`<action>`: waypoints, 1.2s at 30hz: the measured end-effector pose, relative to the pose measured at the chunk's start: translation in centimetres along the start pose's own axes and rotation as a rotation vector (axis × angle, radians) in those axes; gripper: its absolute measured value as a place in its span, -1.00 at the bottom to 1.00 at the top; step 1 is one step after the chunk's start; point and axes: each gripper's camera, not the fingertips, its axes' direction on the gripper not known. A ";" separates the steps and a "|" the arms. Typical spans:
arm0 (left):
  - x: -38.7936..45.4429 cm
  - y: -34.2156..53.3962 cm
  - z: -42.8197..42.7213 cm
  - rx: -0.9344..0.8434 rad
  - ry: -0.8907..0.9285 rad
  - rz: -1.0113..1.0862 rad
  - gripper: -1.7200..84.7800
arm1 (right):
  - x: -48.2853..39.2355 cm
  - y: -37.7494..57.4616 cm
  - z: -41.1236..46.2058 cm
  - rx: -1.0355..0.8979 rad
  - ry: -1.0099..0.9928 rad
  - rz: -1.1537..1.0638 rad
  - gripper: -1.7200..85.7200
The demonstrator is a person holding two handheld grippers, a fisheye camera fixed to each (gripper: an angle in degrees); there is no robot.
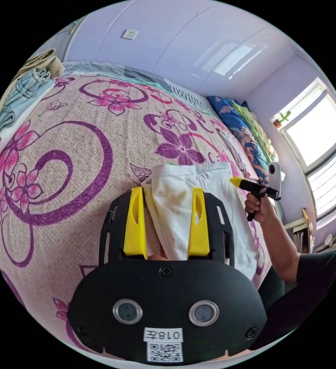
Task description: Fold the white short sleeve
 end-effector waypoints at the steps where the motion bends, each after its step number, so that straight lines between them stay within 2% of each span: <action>1: 0.8 0.7 0.9 -0.003 -0.024 0.030 -0.58 | -0.2 0.5 0.1 -0.003 -0.018 0.001 -0.60; 3: 1.1 1.8 2.1 0.002 -0.038 0.039 -0.62 | 0.0 1.3 0.2 0.000 -0.059 0.007 -0.64; 5: 0.1 3.2 3.8 0.028 0.088 0.018 -0.65 | 0.9 1.9 0.6 0.000 -0.180 0.036 -0.66; 8: -2.2 4.8 6.5 0.017 0.163 -0.078 -0.70 | 2.6 2.1 1.2 0.018 -0.271 0.111 -0.67; 11: -4.5 7.0 8.8 0.017 0.249 -0.169 -0.78 | 3.4 1.6 2.5 -0.022 -0.348 0.138 -0.69; 13: -4.7 8.3 10.1 0.013 0.246 -0.187 -0.83 | 3.0 1.2 3.8 -0.078 -0.374 0.117 -0.79; 15: -3.6 9.8 11.2 0.025 0.237 -0.141 -0.85 | 2.2 1.1 5.2 -0.141 -0.361 0.081 -0.84; 18: -0.3 13.8 10.1 0.179 0.208 0.002 -0.87 | -0.3 2.6 4.5 -0.060 -0.269 -0.031 -0.87; 20: 2.8 19.0 7.6 0.376 0.190 0.135 -0.87 | -2.8 4.3 2.9 0.043 -0.206 -0.121 -0.88; 25: 10.0 31.2 0.6 0.637 0.098 0.288 -0.87 | -13.6 9.9 -2.5 0.260 -0.154 -0.363 -0.88; 29: 15.3 43.7 -8.8 0.848 -0.044 0.363 -0.87 | -23.4 12.9 -5.1 0.324 -0.164 -0.539 -0.88; 33: 17.9 53.1 -17.6 0.950 -0.233 0.385 -0.87 | -34.6 14.3 -4.3 0.342 -0.258 -0.706 -0.88; 36: 17.7 57.7 -24.9 0.947 -0.368 0.354 -0.87 | -41.8 13.8 -0.9 0.330 -0.340 -0.797 -0.87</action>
